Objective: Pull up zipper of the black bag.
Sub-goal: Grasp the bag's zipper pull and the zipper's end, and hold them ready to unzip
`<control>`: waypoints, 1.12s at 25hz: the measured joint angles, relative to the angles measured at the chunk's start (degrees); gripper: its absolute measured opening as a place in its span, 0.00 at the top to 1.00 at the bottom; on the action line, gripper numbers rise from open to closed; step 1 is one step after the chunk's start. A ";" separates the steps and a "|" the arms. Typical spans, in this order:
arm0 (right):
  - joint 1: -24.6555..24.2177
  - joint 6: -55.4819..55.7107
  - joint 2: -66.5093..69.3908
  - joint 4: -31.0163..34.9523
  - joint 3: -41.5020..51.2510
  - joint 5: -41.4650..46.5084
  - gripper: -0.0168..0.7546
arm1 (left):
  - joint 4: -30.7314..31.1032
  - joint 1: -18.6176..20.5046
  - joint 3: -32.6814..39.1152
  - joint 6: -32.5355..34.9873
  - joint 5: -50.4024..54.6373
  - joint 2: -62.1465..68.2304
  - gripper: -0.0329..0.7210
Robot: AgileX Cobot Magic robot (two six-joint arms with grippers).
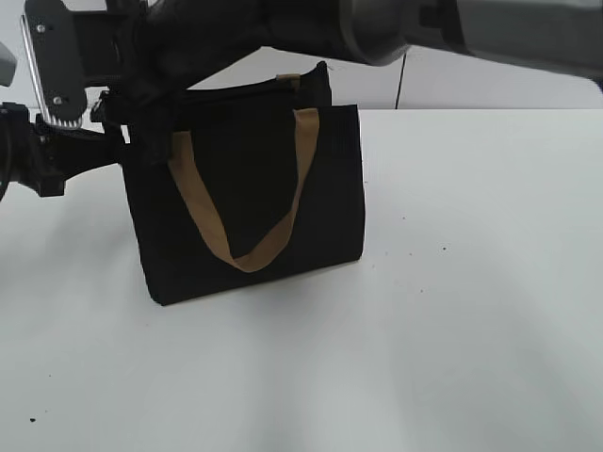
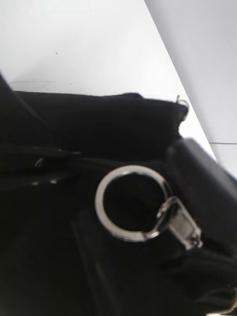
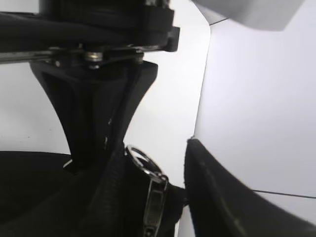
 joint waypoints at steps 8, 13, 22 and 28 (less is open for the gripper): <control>-0.09 3.42 0.00 0.05 0.00 0.29 0.95 | 0.05 0.00 0.00 0.00 -0.16 0.00 0.92; -0.09 6.32 0.00 0.23 0.00 0.41 0.95 | 0.05 0.00 0.00 0.00 -0.49 0.00 0.92; -0.41 32.95 -2.84 2.31 0.34 4.33 0.96 | -0.53 -0.22 -0.24 -6.41 -3.62 -1.23 0.93; -0.48 44.88 -3.64 2.31 0.74 5.12 0.96 | 4.33 -0.51 -0.47 -10.66 -2.12 -1.24 0.94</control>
